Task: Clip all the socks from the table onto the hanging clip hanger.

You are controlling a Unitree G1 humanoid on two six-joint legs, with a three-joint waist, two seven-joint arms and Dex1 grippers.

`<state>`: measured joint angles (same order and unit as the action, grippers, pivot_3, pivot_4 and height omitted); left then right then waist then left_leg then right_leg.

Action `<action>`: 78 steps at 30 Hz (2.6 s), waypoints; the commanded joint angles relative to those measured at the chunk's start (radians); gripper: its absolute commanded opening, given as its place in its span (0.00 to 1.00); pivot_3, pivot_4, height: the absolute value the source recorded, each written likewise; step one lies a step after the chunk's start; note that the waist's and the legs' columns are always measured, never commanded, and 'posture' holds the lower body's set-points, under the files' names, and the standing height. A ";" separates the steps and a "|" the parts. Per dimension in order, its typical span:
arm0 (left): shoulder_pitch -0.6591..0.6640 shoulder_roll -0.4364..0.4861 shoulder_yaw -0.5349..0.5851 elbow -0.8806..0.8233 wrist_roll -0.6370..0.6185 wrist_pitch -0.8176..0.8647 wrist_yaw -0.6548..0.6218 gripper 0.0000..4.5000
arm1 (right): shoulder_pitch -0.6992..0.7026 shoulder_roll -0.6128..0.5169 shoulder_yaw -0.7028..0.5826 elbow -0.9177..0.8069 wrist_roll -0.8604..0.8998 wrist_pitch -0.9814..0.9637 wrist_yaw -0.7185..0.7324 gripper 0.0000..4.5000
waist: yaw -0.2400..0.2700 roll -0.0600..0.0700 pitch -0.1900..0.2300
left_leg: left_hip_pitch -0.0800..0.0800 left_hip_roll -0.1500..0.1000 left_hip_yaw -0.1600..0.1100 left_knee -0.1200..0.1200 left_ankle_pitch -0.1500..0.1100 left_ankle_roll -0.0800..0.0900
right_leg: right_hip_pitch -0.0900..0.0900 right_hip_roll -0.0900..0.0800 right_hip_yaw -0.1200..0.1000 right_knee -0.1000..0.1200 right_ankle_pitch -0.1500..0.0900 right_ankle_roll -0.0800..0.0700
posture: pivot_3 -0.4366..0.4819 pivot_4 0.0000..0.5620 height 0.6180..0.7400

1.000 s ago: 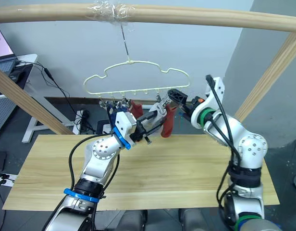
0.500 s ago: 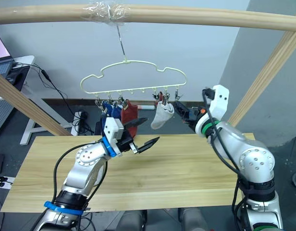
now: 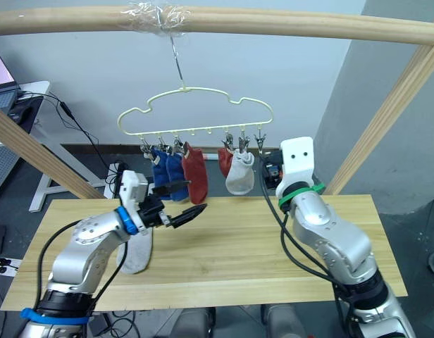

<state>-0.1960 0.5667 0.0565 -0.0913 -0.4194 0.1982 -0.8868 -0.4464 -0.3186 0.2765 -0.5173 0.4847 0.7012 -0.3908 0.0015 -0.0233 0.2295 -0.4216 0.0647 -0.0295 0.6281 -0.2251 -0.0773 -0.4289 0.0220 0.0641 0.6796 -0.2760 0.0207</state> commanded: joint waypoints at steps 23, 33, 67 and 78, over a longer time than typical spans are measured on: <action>-0.023 -0.013 -0.009 -0.172 -0.009 0.063 0.057 1.00 | -0.083 0.260 -0.090 0.185 -0.353 -0.077 0.170 0.39 | 0.017 0.000 0.000 | 0.000 0.000 0.002 0.001 0.000 0.000 | 0.000 0.000 0.001 0.000 0.001 -0.001 | 0.66 0.40 1.00; -0.039 -0.017 -0.010 -0.213 -0.014 0.107 0.074 1.00 | -0.133 0.312 -0.121 0.263 -0.397 -0.107 0.219 0.39 | 0.020 0.000 0.000 | 0.000 0.000 0.002 0.001 0.000 0.000 | 0.000 0.000 0.001 0.001 0.001 -0.001 | 0.67 0.40 1.00; 0.114 -0.019 0.164 -0.039 0.090 0.096 0.331 1.00 | -0.162 0.243 -0.210 0.206 -0.357 0.024 0.434 0.00 | 0.022 0.000 0.000 | 0.001 0.000 0.002 0.000 0.000 0.000 | 0.000 0.000 0.001 0.001 0.003 -0.005 | 0.67 0.39 1.00; 0.174 0.019 0.169 0.203 0.266 0.075 0.454 1.00 | -0.174 0.218 -0.244 0.108 -0.283 0.200 0.492 0.00 | 0.029 0.000 0.000 | 0.001 0.000 0.003 0.000 0.000 0.000 | 0.000 -0.001 0.001 0.001 0.001 -0.001 | 0.69 0.39 1.00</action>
<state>-0.0140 0.5859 0.2264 0.1205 -0.1597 0.2656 -0.4435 -0.5996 -0.0948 0.0494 -0.3536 0.1871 0.8983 0.0913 0.0305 -0.0236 0.2296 -0.4203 0.0642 -0.0265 0.6285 -0.2251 -0.0773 -0.4291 0.0207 0.0655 0.6808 -0.2745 0.0195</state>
